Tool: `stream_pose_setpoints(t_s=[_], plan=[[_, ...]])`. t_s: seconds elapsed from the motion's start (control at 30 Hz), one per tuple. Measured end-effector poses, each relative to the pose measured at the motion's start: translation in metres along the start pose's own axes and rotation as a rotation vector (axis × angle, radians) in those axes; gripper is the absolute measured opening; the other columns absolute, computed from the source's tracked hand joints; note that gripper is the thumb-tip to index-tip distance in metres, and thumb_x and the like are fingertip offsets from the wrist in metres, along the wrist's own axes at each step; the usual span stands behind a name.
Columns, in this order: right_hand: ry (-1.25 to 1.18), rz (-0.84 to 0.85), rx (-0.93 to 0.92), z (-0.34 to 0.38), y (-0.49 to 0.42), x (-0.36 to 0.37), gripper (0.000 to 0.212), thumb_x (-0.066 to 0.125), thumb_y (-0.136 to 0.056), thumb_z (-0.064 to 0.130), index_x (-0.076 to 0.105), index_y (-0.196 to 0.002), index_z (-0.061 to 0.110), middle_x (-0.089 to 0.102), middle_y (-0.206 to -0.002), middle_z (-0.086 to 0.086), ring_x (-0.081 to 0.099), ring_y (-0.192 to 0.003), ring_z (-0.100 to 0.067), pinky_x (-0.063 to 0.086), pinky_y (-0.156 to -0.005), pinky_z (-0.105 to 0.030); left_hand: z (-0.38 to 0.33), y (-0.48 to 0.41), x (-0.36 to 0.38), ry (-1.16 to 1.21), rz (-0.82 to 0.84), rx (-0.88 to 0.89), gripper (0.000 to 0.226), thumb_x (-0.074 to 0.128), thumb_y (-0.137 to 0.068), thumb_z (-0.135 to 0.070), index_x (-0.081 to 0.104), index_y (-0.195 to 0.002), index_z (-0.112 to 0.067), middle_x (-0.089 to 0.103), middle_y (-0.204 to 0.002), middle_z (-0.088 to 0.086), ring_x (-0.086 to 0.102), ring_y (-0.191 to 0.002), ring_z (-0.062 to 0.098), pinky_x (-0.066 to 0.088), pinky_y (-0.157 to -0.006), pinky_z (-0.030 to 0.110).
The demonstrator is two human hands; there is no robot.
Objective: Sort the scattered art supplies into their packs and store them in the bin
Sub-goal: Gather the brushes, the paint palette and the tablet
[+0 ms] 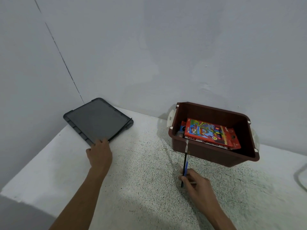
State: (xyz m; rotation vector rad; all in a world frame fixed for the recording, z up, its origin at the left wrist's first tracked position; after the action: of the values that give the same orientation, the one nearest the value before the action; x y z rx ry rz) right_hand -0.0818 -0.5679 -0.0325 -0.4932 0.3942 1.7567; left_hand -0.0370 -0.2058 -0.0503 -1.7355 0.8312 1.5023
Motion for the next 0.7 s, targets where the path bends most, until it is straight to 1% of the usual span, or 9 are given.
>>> stream_pose_setpoints(t_s=[0.1, 0.2, 0.33, 0.47, 0.53, 0.6, 0.7], plan=[[-0.019, -0.002, 0.007, 0.0, 0.002, 0.001, 0.007, 0.061, -0.095, 0.012, 0.064, -0.091, 0.016, 0.075, -0.083, 0.002, 0.072, -0.081, -0.012, 0.056, -0.072, -0.017, -0.003, 0.002, 0.002, 0.025, 0.006, 0.006, 0.022, 0.047, -0.091, 0.004, 0.058, -0.108, -0.003, 0.058, -0.093, 0.018, 0.057, -0.077, 0.032, 0.048, -0.073, 0.042], [-0.035, -0.005, 0.026, 0.0, 0.003, 0.0, 0.011, 0.061, -0.095, 0.01, 0.064, -0.089, 0.019, 0.075, -0.081, 0.005, 0.072, -0.081, -0.01, 0.056, -0.072, -0.017, -0.004, -0.001, 0.006, 0.042, 0.012, 0.013, 0.026, 0.046, -0.089, 0.004, 0.059, -0.11, -0.002, 0.06, -0.094, 0.02, 0.058, -0.083, 0.034, 0.045, -0.077, 0.043], [-0.035, -0.005, 0.036, -0.001, 0.005, 0.0, 0.013, 0.061, -0.095, 0.01, 0.065, -0.093, 0.022, 0.074, -0.083, 0.013, 0.071, -0.082, -0.004, 0.054, -0.074, -0.015, -0.001, -0.009, 0.004, 0.109, 0.045, -0.066, 0.02, 0.049, -0.091, -0.008, 0.061, -0.106, -0.003, 0.061, -0.102, 0.017, 0.055, -0.1, 0.035, 0.04, -0.086, 0.043], [-0.027, -0.007, 0.043, -0.001, 0.007, 0.001, 0.019, 0.062, -0.094, 0.009, 0.064, -0.088, 0.027, 0.074, -0.083, 0.015, 0.07, -0.084, 0.0, 0.056, -0.076, -0.018, 0.0, -0.012, 0.004, 0.137, 0.095, -0.129, 0.019, 0.05, -0.092, -0.016, 0.06, -0.103, -0.004, 0.06, -0.108, 0.016, 0.052, -0.107, 0.036, 0.037, -0.091, 0.044], [-0.03, -0.003, 0.05, -0.001, 0.008, 0.001, 0.019, 0.062, -0.094, 0.009, 0.063, -0.089, 0.028, 0.074, -0.083, 0.019, 0.07, -0.083, 0.002, 0.055, -0.075, -0.015, 0.001, -0.013, 0.004, 0.162, 0.103, -0.144, 0.022, 0.049, -0.095, -0.02, 0.062, -0.105, -0.004, 0.059, -0.112, 0.016, 0.051, -0.111, 0.037, 0.037, -0.095, 0.046], [-0.025, -0.004, 0.045, 0.001, 0.008, 0.001, 0.019, 0.063, -0.094, 0.009, 0.064, -0.092, 0.028, 0.072, -0.083, 0.026, 0.069, -0.082, 0.004, 0.053, -0.074, -0.011, 0.001, -0.014, 0.002, 0.175, 0.071, -0.134, 0.024, 0.049, -0.096, -0.021, 0.063, -0.109, -0.005, 0.059, -0.113, 0.017, 0.051, -0.112, 0.039, 0.037, -0.096, 0.047], [-0.022, -0.004, 0.038, 0.003, 0.008, 0.0, 0.018, 0.062, -0.094, 0.009, 0.064, -0.093, 0.027, 0.07, -0.084, 0.03, 0.069, -0.081, 0.004, 0.051, -0.073, -0.009, -0.004, -0.012, -0.009, 0.241, -0.035, -0.074, 0.023, 0.05, -0.097, -0.021, 0.066, -0.109, -0.008, 0.061, -0.109, 0.014, 0.056, -0.104, 0.036, 0.038, -0.093, 0.047]])
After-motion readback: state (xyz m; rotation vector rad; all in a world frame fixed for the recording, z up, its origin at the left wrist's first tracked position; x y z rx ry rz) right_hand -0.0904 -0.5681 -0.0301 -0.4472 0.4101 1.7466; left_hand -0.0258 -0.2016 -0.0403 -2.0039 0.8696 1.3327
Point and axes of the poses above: each hand's wrist, its own y-axis away from the middle knuckle, its own x-axis out of the palm, z = x × y, the point moved 3 cm from there along -y, towards the middle knuckle
